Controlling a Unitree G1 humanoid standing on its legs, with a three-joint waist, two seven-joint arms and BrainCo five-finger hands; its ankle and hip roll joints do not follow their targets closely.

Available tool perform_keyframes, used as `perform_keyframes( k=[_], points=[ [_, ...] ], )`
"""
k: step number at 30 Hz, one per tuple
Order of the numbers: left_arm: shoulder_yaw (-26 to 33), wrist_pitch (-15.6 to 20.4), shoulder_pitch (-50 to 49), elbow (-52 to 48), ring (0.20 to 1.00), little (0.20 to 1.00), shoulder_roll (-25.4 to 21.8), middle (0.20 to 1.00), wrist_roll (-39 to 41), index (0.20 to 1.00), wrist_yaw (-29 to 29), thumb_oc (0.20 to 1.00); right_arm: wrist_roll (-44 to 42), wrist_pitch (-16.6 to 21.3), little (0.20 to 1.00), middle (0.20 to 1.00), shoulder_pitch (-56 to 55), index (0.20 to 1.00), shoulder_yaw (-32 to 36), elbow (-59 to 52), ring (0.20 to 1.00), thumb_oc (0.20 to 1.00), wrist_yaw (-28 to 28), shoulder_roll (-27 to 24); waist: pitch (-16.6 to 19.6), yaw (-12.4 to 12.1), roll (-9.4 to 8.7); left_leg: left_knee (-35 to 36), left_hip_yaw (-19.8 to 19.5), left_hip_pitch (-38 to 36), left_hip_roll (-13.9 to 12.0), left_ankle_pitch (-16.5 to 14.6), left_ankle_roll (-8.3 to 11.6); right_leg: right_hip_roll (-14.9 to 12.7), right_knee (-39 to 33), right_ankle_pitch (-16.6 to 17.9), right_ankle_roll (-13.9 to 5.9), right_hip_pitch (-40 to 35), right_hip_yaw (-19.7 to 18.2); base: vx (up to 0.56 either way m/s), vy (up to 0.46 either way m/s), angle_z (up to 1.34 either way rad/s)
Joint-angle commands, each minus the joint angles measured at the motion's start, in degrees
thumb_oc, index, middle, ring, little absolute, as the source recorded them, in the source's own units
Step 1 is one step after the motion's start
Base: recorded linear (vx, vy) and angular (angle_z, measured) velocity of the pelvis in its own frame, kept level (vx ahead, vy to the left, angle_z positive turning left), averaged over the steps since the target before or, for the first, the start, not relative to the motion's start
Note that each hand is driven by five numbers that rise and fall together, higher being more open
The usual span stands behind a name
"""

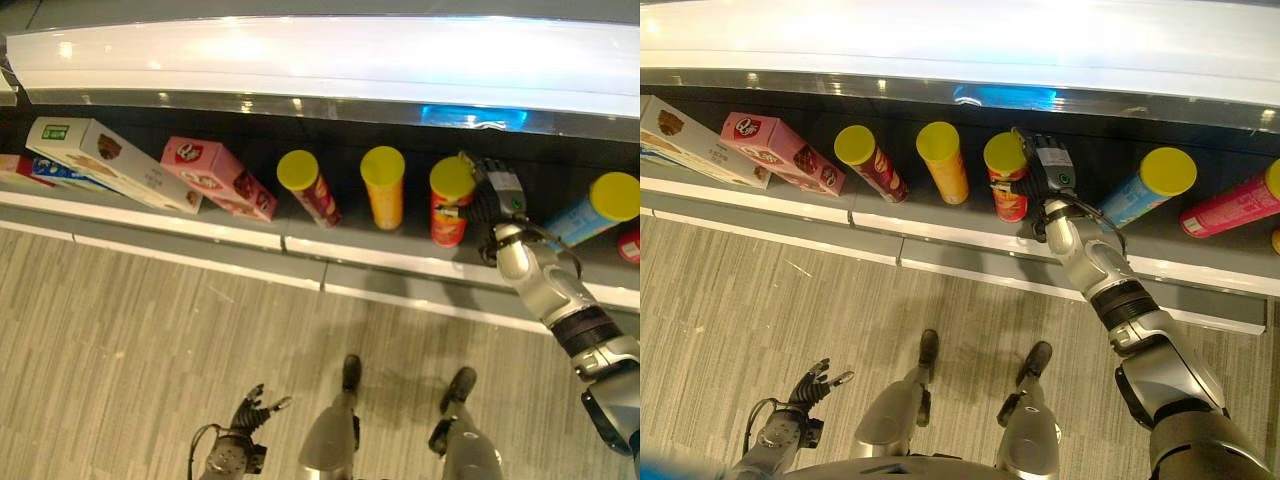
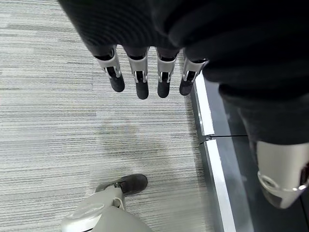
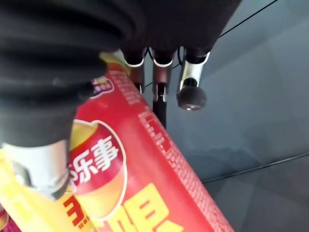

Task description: Put the goods on the table back onto the shelves and tidy them up.

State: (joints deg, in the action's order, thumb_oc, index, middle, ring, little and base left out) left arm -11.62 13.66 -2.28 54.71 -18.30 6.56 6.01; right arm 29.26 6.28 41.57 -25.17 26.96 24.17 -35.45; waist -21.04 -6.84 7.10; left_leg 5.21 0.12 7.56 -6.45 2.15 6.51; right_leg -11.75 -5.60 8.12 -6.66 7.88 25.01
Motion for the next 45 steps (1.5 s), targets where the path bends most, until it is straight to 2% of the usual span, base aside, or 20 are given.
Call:
perform_keyframes(
  k=[1, 45],
  points=[
    [-4.41, 1.06, 1.7, 2.02, 1.0, 1.0, -2.53, 1.0, 0.7, 1.0, 1.11, 1.0, -0.04, 1.11, 0.2, 0.2, 6.19, 0.2, -0.72, 0.73, 0.2, 0.2, 3.08, 0.49, 1.5, -0.57, -2.06, -0.21, 3.27, 2.37, -1.72, 0.86, 2.14, -5.69, 0.6, -1.43, -5.13, -0.65, -3.86, 0.0, 0.0, 0.0],
    [-4.18, 0.62, 2.09, 2.5, 1.0, 1.0, -2.72, 1.0, -0.48, 1.0, 1.38, 1.0, -0.09, 1.04, 0.2, 0.2, 4.48, 0.2, 0.4, -0.83, 0.2, 0.2, 3.61, -1.07, 1.44, 0.65, -2.84, -0.21, 4.04, 1.71, -2.02, 0.31, 2.08, -5.21, 0.6, -1.66, -4.92, -0.55, -4.22, 0.0, 0.0, 0.0]
  ],
)
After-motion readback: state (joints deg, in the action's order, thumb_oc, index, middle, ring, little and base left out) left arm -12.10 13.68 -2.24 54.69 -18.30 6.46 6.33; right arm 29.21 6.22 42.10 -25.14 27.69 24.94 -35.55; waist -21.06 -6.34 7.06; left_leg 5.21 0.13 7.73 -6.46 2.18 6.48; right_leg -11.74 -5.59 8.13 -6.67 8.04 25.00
